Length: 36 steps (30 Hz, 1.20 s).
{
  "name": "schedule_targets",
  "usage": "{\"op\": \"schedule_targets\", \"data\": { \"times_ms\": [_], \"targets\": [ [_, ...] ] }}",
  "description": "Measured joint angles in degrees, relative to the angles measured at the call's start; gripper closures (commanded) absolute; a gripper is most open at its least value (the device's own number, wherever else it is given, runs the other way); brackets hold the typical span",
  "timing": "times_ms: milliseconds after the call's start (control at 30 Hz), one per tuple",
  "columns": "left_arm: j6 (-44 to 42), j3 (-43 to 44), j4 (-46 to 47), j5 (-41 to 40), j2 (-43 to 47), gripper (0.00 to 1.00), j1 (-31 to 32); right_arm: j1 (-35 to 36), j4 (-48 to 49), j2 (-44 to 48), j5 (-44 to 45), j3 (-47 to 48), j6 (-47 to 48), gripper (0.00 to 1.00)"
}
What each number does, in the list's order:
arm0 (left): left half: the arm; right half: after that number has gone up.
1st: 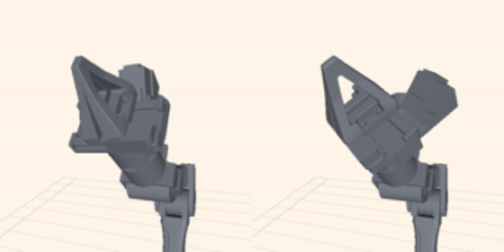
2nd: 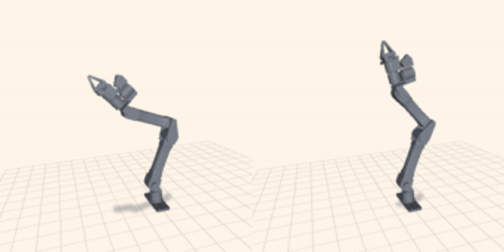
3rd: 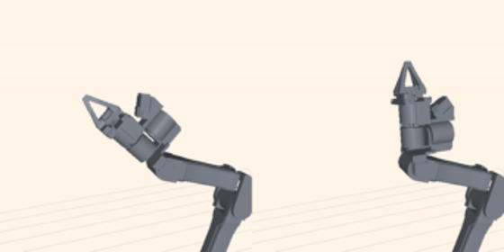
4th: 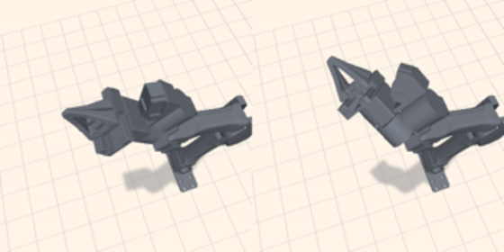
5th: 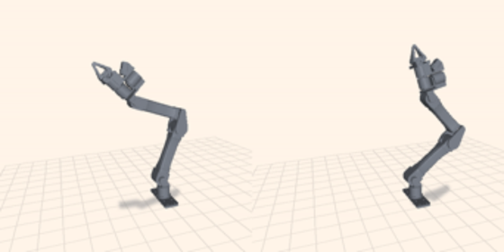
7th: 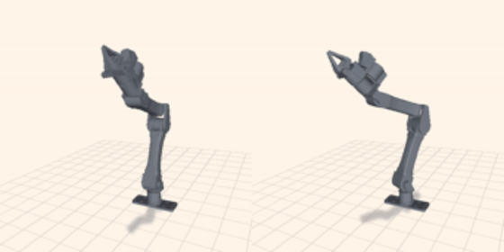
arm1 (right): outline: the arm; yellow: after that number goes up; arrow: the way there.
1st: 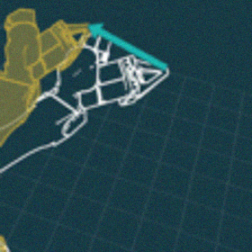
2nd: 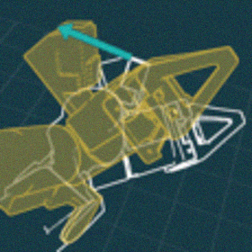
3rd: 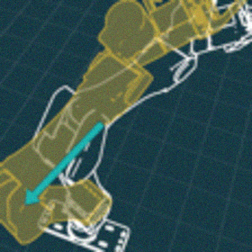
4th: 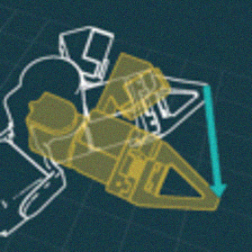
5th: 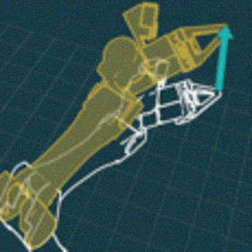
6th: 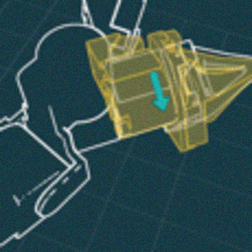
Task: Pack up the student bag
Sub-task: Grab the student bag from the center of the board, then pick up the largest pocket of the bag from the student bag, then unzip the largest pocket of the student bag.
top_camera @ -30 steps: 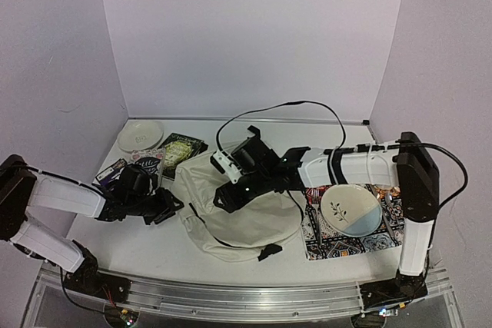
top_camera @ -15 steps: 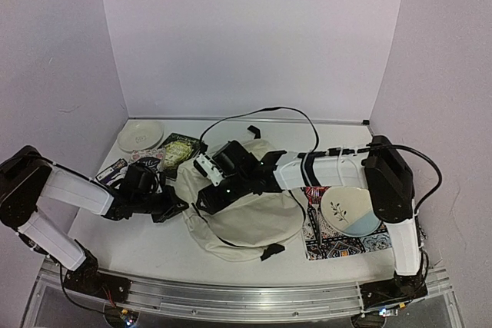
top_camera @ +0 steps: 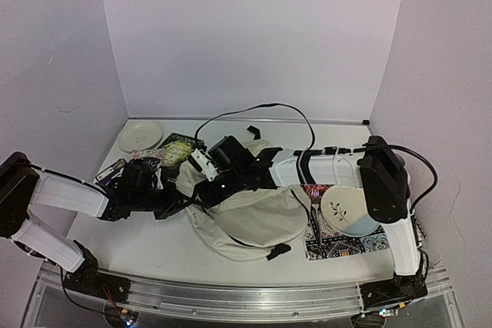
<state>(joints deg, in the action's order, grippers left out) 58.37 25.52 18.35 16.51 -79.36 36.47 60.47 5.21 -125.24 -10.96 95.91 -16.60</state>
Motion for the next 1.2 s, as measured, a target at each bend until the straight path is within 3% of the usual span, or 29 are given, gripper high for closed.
{"op": "schedule_targets", "data": {
  "times_ms": [133,333,433,600,900,1200],
  "targets": [
    [0.00,0.00,0.00,0.21,1.34,1.00,0.16,0.00,0.08,-1.38,-0.33,0.46,-0.22,0.62],
    [-0.06,0.01,-0.31,0.33,1.82,1.00,0.39,-0.01,0.14,-2.37,-0.64,0.47,-0.34,0.91],
    [-0.10,0.02,-0.31,0.27,1.82,1.00,0.45,-0.18,-0.09,-2.36,-0.25,0.40,-0.14,1.00],
    [-0.86,0.02,-0.33,-0.59,1.82,1.00,0.64,-0.18,0.60,-0.33,0.13,-2.51,0.30,1.00],
    [-3.50,2.06,-1.04,-0.63,1.16,1.00,-2.12,0.04,0.75,14.15,0.53,-15.86,0.46,1.00],
    [-12.21,14.18,-11.11,-2.41,-3.92,1.00,-5.37,0.84,1.68,25.34,1.38,-27.26,0.42,1.00]
  ]
}}
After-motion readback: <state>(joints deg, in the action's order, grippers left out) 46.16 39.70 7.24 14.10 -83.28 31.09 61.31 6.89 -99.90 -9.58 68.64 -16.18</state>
